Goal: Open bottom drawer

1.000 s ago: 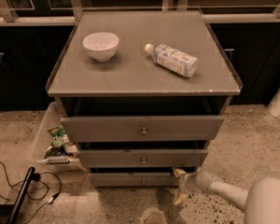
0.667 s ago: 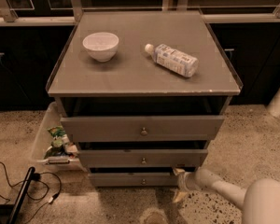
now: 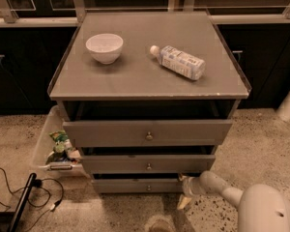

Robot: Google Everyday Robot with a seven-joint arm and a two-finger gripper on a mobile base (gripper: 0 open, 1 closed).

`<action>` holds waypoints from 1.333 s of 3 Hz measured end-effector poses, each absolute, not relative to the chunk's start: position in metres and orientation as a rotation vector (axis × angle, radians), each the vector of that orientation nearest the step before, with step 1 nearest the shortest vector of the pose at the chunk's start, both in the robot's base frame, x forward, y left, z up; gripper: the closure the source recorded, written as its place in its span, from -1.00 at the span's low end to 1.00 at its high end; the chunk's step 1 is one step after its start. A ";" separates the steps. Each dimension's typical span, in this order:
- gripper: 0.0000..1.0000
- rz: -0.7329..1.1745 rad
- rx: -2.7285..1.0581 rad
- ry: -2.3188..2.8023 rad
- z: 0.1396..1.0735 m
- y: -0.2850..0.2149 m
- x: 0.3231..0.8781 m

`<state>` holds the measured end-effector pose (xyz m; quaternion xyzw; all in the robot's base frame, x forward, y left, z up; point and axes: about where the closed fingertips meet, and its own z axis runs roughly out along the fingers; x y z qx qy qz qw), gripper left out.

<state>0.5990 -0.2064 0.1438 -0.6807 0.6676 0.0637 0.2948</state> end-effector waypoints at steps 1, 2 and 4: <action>-0.63 0.169 -1.812 1.777 0.144 -0.206 0.599; -0.16 0.170 -1.812 1.777 0.144 -0.206 0.599; 0.77 0.170 -1.812 1.777 0.153 -0.206 0.599</action>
Offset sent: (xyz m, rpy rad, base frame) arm 0.0000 0.0000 0.0000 0.0000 0.0000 0.0000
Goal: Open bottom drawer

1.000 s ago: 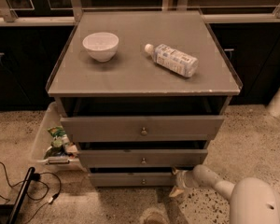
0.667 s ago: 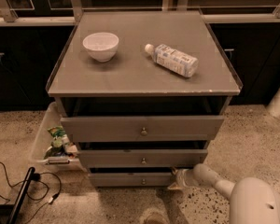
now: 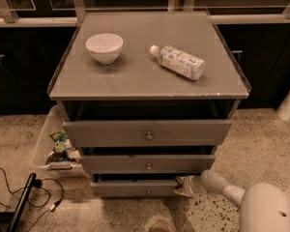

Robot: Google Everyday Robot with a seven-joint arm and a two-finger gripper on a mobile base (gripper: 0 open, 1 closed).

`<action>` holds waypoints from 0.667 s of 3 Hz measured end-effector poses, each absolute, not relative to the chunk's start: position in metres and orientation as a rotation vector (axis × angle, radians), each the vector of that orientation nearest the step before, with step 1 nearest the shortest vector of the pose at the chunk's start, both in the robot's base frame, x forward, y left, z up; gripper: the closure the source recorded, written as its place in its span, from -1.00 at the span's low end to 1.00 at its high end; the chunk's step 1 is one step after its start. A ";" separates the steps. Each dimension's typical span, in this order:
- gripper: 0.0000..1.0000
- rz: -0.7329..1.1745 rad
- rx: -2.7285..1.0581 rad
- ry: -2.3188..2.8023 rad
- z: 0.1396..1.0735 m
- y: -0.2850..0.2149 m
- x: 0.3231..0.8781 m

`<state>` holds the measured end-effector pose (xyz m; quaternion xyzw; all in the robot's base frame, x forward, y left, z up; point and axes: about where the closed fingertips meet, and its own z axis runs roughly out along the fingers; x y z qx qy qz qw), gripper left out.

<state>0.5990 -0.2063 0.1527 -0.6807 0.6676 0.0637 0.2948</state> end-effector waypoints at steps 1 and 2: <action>0.71 0.170 -1.812 1.777 0.159 -0.206 0.599; 0.25 0.170 -1.812 1.777 0.159 -0.206 0.599</action>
Offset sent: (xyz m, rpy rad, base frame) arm 0.0000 0.0000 0.0059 0.0000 0.0000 0.0000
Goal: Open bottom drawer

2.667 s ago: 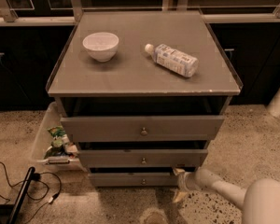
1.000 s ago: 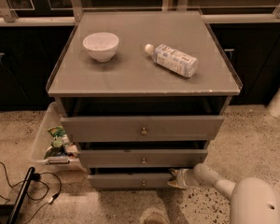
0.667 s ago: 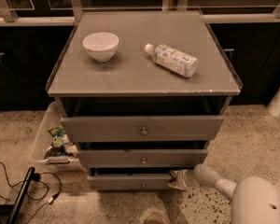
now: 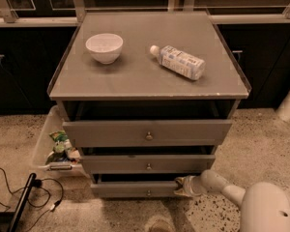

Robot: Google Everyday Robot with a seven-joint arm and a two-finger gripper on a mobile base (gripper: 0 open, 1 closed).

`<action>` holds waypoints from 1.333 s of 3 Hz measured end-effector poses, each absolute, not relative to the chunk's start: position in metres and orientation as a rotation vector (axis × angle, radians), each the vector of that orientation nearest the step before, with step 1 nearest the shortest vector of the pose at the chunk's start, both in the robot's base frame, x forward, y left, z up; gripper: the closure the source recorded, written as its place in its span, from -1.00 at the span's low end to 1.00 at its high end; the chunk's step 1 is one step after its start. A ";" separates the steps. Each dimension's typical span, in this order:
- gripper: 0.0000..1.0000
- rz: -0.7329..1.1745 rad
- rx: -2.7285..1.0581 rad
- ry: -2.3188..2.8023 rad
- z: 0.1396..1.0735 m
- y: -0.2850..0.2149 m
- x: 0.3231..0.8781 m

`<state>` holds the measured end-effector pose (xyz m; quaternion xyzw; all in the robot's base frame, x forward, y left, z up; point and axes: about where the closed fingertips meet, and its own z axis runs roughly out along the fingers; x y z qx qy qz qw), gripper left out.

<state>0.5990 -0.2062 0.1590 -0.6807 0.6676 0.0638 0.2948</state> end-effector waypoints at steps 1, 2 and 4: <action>-0.22 0.184 -1.806 1.779 0.159 -0.204 0.604; -0.16 0.222 -1.787 1.781 0.155 -0.206 0.599; 0.77 0.262 -1.758 1.775 0.155 -0.208 0.584</action>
Offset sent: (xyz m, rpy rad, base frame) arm -0.0135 -0.0133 -0.0214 0.1273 0.0715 -0.0171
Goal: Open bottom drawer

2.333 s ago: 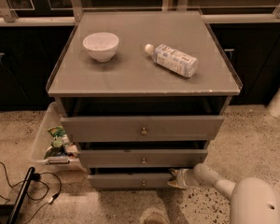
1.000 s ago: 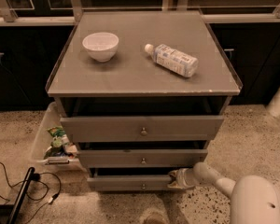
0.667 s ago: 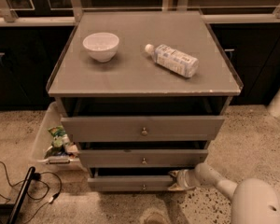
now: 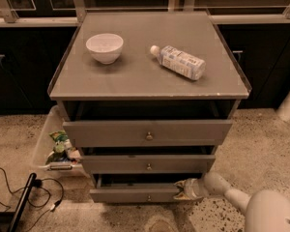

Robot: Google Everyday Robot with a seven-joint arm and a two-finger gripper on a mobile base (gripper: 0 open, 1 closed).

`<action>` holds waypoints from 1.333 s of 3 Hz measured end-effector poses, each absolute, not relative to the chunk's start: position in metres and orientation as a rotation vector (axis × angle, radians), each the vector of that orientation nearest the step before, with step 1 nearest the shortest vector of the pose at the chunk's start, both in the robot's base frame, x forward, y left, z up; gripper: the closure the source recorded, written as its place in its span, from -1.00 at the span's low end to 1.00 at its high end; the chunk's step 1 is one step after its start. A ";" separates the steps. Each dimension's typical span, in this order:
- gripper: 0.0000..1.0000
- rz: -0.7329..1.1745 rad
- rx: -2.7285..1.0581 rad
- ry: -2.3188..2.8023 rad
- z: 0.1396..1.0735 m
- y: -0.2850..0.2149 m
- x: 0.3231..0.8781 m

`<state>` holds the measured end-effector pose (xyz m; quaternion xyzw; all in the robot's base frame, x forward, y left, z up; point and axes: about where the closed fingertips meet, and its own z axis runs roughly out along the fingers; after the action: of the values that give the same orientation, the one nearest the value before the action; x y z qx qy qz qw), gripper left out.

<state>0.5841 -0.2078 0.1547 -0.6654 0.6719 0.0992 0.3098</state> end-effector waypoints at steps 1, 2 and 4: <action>1.00 0.264 -1.749 1.742 0.158 -0.204 0.569; 0.63 0.265 -1.749 1.742 0.158 -0.204 0.569; -0.30 0.265 -1.749 1.742 0.158 -0.204 0.569</action>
Offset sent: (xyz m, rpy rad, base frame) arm -0.0155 0.0031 0.0037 0.0213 -0.0216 0.0105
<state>0.5693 -0.2041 0.1582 -0.6667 0.6638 0.1010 0.3235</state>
